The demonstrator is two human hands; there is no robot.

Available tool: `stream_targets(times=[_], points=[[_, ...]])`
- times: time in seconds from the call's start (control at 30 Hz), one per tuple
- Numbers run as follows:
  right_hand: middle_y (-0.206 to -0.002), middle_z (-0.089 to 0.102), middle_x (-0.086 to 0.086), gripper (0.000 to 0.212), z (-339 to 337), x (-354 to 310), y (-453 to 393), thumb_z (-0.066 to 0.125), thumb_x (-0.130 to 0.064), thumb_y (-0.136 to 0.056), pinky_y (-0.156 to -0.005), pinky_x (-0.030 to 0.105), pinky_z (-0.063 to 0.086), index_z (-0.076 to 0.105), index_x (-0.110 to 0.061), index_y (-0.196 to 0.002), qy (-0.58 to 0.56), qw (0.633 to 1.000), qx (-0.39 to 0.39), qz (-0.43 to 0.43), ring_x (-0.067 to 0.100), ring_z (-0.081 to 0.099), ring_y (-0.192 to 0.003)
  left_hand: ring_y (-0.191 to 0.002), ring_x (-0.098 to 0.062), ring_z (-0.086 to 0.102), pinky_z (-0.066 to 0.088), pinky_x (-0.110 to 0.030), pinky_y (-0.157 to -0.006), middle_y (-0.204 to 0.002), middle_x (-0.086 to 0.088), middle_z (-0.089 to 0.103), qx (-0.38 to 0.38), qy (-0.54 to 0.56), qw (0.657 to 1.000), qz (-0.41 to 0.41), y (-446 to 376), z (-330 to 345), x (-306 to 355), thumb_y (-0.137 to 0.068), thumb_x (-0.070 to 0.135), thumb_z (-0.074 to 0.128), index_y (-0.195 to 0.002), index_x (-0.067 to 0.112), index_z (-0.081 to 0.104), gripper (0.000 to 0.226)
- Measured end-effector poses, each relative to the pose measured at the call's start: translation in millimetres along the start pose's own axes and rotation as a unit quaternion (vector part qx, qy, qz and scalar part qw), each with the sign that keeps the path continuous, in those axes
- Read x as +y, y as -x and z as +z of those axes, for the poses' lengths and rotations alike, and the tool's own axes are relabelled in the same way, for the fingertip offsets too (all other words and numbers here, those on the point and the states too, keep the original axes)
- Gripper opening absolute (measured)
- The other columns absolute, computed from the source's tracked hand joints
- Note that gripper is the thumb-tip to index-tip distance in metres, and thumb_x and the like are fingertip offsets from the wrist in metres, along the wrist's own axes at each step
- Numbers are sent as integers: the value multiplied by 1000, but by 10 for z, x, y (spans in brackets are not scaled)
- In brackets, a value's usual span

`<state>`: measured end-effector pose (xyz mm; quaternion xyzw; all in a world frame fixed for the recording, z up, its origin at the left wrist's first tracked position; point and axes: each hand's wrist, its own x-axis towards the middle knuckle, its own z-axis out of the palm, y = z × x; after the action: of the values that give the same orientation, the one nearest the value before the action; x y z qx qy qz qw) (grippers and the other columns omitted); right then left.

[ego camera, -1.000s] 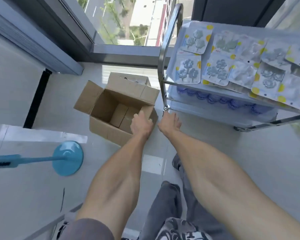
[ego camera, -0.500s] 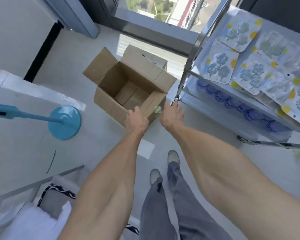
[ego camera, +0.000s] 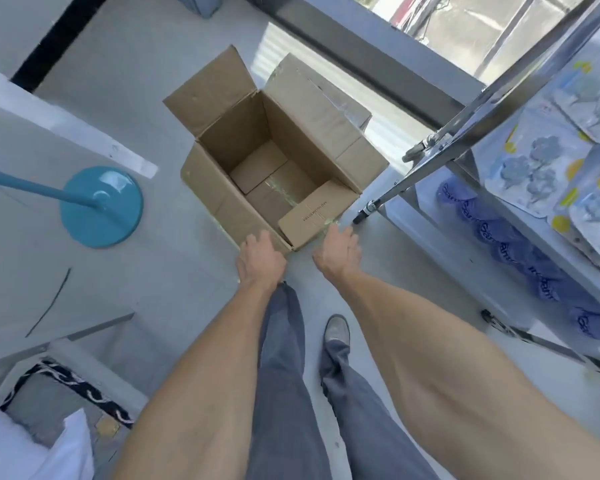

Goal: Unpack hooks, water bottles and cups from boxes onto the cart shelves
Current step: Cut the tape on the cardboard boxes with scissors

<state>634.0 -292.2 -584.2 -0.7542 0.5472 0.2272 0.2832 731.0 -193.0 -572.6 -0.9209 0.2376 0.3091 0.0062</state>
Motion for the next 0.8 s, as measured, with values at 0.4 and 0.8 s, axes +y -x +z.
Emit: stream_targets(times=[0.4,0.8], points=[[-120,53,17,29,541,-643,-1380,47,-9,-86,-94,41,41,55,-8,-114,70,997,-38,-14,34,48,-112,-109,-29,49,39,-36,-80,-115,-13,54,-52,-13,998,17,-1659,435,-262,-89,7,44,-109,10,52,22],[-123,52,18,32,936,-802,-2315,47,-12,-87,-94,43,37,51,-8,-119,144,985,-83,-40,35,44,-117,-110,-31,51,42,-39,-84,-117,-15,55,-89,-54,992,72,-2637,878,-55,-88,3,43,-110,10,52,24]])
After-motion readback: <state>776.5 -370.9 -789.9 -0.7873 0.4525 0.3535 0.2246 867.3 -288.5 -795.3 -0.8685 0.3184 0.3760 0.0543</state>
